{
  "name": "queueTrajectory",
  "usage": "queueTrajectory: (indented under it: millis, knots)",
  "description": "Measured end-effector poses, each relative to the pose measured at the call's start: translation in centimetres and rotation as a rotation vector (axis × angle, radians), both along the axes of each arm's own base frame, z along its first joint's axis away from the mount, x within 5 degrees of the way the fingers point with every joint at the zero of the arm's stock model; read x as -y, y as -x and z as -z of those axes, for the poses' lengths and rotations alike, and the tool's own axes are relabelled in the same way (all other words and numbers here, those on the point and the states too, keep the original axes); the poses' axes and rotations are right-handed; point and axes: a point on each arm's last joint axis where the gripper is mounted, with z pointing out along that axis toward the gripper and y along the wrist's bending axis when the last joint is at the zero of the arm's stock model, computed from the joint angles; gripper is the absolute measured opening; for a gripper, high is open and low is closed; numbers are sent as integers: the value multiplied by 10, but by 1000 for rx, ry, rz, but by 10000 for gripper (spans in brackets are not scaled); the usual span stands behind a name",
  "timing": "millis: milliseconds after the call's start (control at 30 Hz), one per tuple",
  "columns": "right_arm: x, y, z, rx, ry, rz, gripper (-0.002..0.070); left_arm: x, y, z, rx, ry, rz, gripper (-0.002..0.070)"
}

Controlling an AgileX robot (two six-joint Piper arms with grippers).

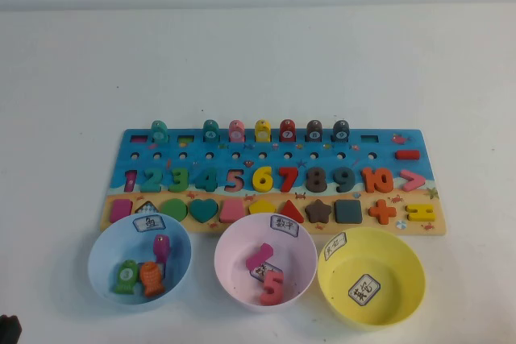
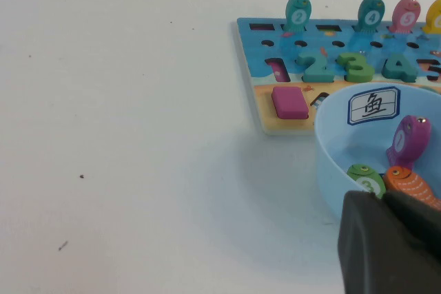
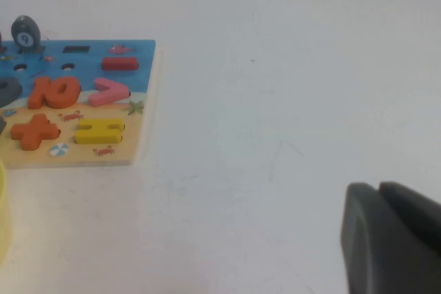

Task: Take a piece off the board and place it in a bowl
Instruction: Pick up the "number 10"

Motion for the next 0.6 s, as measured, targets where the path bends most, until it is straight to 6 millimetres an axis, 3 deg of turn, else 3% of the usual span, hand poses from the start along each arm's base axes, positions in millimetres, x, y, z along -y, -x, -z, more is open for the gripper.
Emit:
queueTrajectory:
  millis: [600]
  knots:
    - [-3,0,0,1,-86,-6,-18,0,0,0,0,0,0,-3]
